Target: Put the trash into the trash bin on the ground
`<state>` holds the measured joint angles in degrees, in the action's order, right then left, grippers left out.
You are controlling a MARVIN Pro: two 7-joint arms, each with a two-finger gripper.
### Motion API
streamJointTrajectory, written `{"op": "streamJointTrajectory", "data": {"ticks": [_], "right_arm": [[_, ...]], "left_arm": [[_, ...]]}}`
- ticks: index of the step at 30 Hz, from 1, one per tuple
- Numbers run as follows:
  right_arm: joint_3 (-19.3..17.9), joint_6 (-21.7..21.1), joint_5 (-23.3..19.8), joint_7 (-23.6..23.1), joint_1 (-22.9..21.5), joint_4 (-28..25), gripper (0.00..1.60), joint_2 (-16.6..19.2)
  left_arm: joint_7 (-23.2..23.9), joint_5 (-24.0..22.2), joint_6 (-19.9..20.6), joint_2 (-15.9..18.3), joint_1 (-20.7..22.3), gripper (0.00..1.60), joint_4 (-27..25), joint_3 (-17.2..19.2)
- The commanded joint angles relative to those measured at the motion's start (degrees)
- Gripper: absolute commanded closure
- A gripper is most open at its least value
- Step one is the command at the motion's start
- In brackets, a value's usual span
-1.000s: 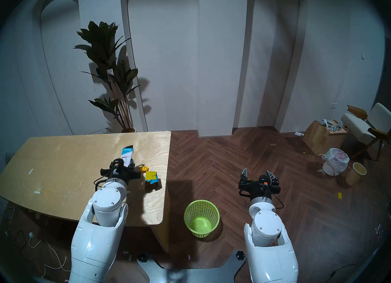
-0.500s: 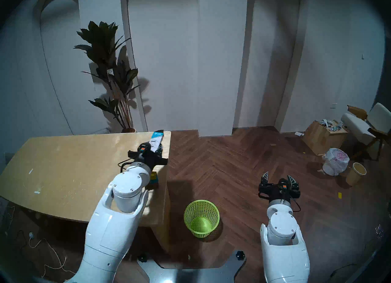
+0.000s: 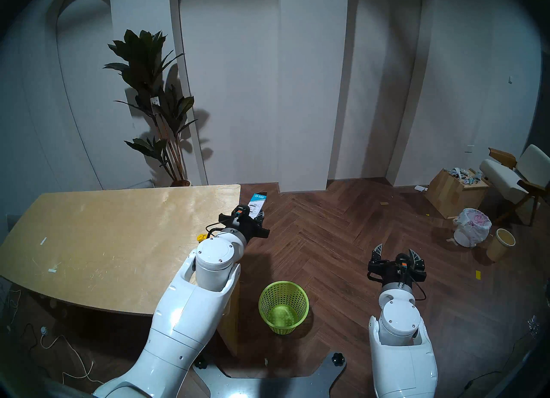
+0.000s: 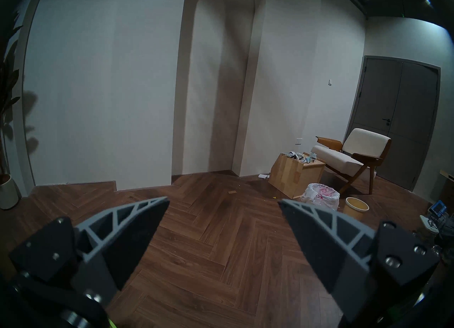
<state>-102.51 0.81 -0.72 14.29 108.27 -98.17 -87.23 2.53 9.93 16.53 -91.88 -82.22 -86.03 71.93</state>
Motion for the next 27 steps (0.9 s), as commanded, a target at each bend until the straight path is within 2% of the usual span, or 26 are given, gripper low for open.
{"op": "streamJointTrajectory", "data": {"ticks": [1,7,8,12,14,15,17,18,19,21,22,24,27], "right_arm": [[0.25,0.87,0.25,0.10,-0.15,-1.07,0.00,0.02],[0.35,1.09,0.31,0.37,-0.10,-1.07,0.00,0.05],[0.37,1.13,0.33,0.40,-0.10,-1.07,0.00,0.05],[0.48,1.38,0.47,0.63,-0.03,-1.09,0.00,0.08],[0.50,1.42,0.49,0.65,-0.02,-1.09,0.00,0.08],[0.55,1.55,0.54,0.73,0.02,-1.10,0.00,0.10],[0.56,1.61,0.56,0.75,0.03,-1.11,0.00,0.10],[0.58,1.69,0.59,0.80,0.06,-1.12,0.00,0.11],[0.60,1.75,0.61,0.82,0.07,-1.12,0.00,0.11],[0.63,1.93,0.65,0.89,0.13,-1.14,0.00,0.13],[0.65,2.00,0.66,0.90,0.15,-1.15,0.00,0.13],[0.68,2.22,0.69,0.94,0.22,-1.16,0.00,0.15],[0.71,2.47,0.71,0.96,0.28,-1.17,0.00,0.17]], "left_arm": [[0.43,0.71,-1.26,-2.58,6.56,1.60,4.05,-1.16],[0.48,1.74,-1.95,-4.35,9.99,1.60,10.41,-1.05],[0.46,1.87,-2.42,-4.05,9.19,1.60,10.13,-1.05],[0.32,2.94,-3.15,-6.21,12.72,1.60,16.43,0.01],[0.32,2.98,-3.37,-6.25,12.66,1.60,16.70,0.09],[0.23,3.37,-3.76,-7.30,14.21,1.60,19.32,0.58],[0.31,3.16,-3.98,-7.28,14.06,1.60,19.46,0.59],[0.43,3.00,-3.95,-8.14,15.40,1.60,21.41,1.08],[0.40,2.91,-4.37,-7.86,14.76,1.60,20.93,0.97],[0.14,3.36,-4.94,-8.69,16.47,1.60,23.92,1.17],[0.01,3.56,-5.28,-8.85,16.03,1.60,23.92,1.37],[-0.07,2.84,-5.88,-9.16,18.61,1.60,28.14,1.22],[-0.71,2.94,-7.28,-9.62,18.34,1.60,29.32,1.09]]}}
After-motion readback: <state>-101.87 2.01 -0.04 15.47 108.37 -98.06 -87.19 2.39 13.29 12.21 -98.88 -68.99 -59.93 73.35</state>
